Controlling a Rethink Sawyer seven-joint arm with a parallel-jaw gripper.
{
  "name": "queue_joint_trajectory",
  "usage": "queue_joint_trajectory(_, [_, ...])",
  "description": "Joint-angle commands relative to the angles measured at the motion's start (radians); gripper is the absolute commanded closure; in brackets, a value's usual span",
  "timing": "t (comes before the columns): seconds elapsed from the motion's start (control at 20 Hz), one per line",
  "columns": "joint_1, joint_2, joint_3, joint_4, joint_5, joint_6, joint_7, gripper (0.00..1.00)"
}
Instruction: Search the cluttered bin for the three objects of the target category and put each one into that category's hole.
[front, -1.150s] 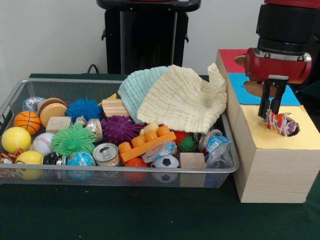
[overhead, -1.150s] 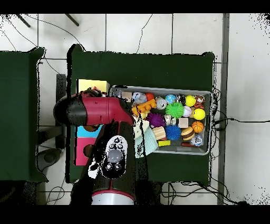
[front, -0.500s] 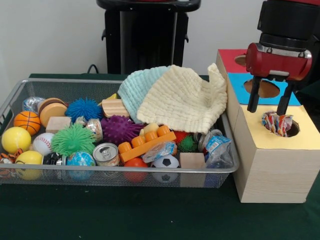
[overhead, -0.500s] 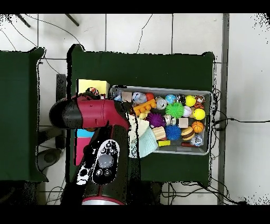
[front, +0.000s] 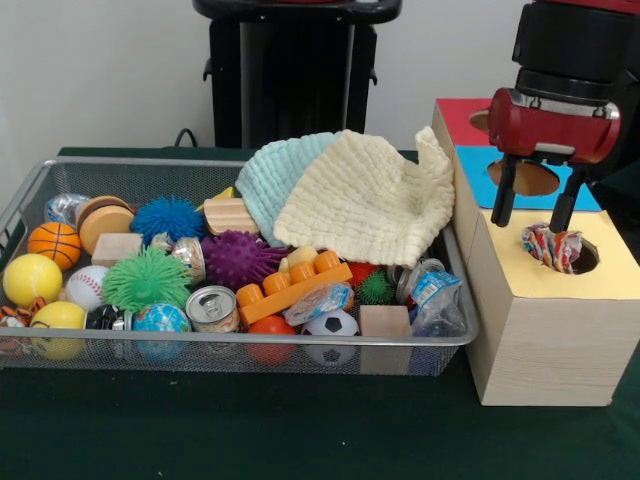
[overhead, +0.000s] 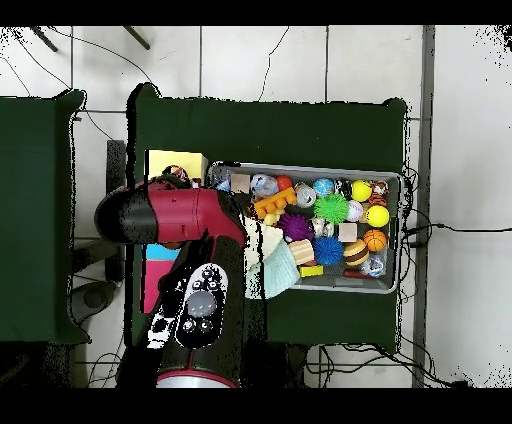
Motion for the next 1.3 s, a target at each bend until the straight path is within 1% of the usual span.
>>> queue_joint_trajectory(0.05, [-0.042, 0.013, 0.037, 0.033, 0.02, 0.06, 0.158, 0.0])
queue_joint_trajectory(0.15, [-0.047, -0.018, 0.039, 0.038, 0.025, 0.094, 0.148, 0.0])
queue_joint_trajectory(0.3, [-0.046, -0.096, 0.027, 0.018, 0.033, 0.209, 0.129, 0.0])
queue_joint_trajectory(0.45, [-0.048, -0.134, 0.025, 0.017, 0.036, 0.248, 0.129, 0.0])
queue_joint_trajectory(0.7, [-0.06, -0.149, 0.039, 0.025, 0.035, 0.257, 0.126, 0.0])
queue_joint_trajectory(0.9, [-0.07, -0.154, 0.049, 0.038, 0.033, 0.245, 0.125, 0.0])
queue_joint_trajectory(1.15, [-0.069, -0.142, 0.051, 0.037, 0.023, 0.235, 0.128, 0.0])
queue_joint_trajectory(1.2, [-0.067, -0.138, 0.047, 0.032, 0.023, 0.24, 0.138, 1.0])
queue_joint_trajectory(1.3, [-0.071, -0.146, 0.055, 0.052, 0.031, 0.195, 0.147, 1.0])
